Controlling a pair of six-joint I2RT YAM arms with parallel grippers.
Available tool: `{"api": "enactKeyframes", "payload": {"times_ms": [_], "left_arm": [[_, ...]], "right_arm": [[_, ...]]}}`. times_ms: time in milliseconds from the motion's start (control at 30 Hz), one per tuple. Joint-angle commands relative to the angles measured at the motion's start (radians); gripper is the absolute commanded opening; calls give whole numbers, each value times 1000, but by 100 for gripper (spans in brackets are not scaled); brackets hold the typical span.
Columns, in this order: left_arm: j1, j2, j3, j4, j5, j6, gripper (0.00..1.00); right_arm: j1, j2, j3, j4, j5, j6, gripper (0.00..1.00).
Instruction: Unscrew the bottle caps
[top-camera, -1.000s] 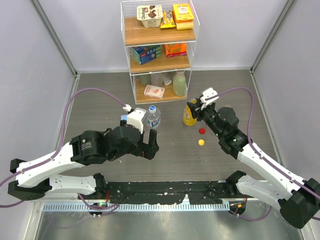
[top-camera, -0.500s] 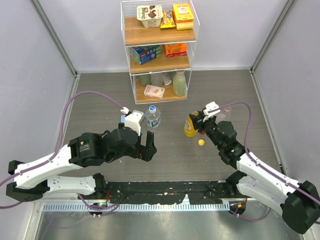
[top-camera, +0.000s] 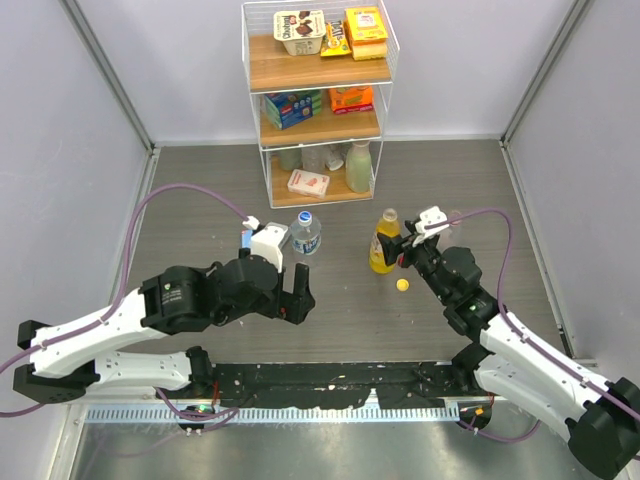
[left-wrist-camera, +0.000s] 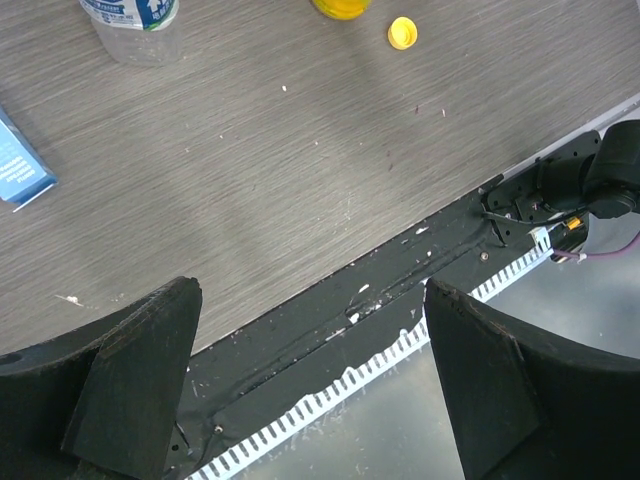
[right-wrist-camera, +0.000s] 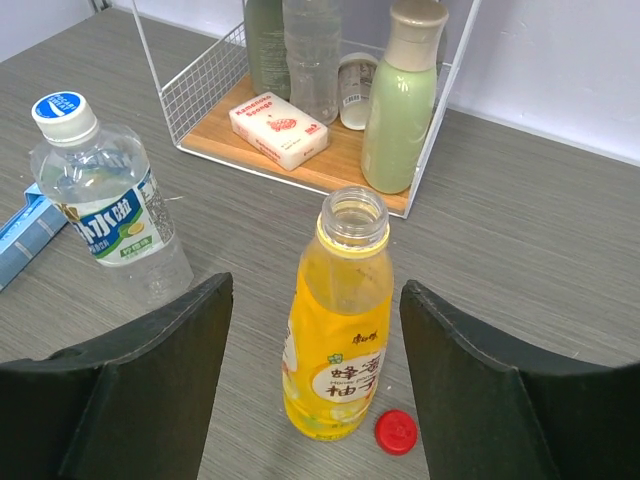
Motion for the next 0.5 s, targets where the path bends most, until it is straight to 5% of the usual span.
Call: {"api": "enactKeyframes", "payload": {"times_ms": [0,467], "left_arm": [[2,-3,-6,32,-1,-27,96],[2,-35,-30,15,-18,-82,98]], "right_arm": [[4,-20,58,3,-19,24,74],[4,19,379,-253,-112,21,81]]}}
